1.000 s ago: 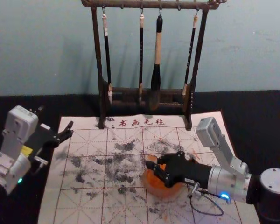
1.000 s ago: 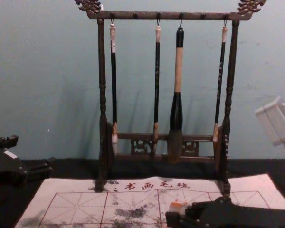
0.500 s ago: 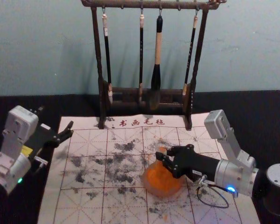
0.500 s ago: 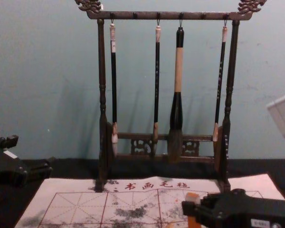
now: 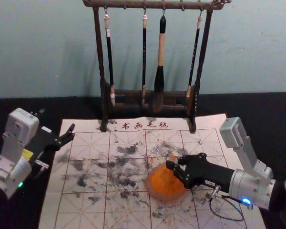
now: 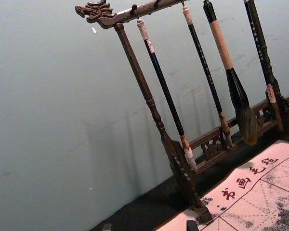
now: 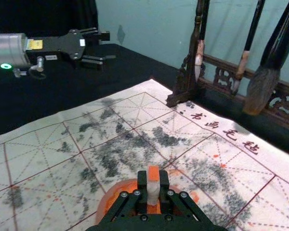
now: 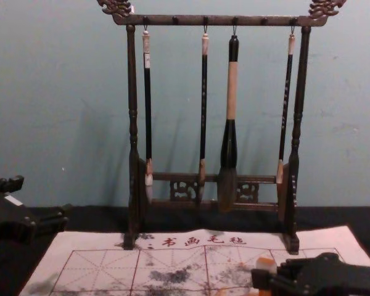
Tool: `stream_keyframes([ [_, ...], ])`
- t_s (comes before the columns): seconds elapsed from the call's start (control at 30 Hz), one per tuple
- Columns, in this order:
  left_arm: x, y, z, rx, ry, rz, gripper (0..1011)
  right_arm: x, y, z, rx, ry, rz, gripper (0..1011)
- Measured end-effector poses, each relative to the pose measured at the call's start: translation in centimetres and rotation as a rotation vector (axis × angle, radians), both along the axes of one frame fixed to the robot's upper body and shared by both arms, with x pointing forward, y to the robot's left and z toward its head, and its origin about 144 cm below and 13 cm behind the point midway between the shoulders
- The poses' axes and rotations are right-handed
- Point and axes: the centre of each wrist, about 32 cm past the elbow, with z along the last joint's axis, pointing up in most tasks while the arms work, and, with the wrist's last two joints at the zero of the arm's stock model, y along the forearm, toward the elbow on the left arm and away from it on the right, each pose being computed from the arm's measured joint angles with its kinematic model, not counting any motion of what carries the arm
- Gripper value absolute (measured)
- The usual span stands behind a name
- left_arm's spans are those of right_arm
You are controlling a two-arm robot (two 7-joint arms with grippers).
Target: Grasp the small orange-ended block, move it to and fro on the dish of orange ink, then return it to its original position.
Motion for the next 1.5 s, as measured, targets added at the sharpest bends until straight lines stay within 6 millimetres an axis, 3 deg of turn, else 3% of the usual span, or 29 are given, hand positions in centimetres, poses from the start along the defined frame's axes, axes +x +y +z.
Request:
stream_keyframes([
  [0.47,0.0,0.0,0.0,0.0,0.0,0.0,1001,-1.0,0.7,-0.2,0.012,0.017,0.055,86],
  [0.93,0.0,0.0,0.0,0.0,0.0,0.0,1001,0.4,1.9,-0.2,-0.008,0.025,0.044,85],
  [1.2,0.0,0.0,0.0,0.0,0.0,0.0,1001,1.5,1.5,0.0,-0.028,0.013,-0.008,86],
  [1.5,0.0,0.0,0.0,0.0,0.0,0.0,1001,1.5,0.6,0.2,-0.037,0.014,-0.049,85],
])
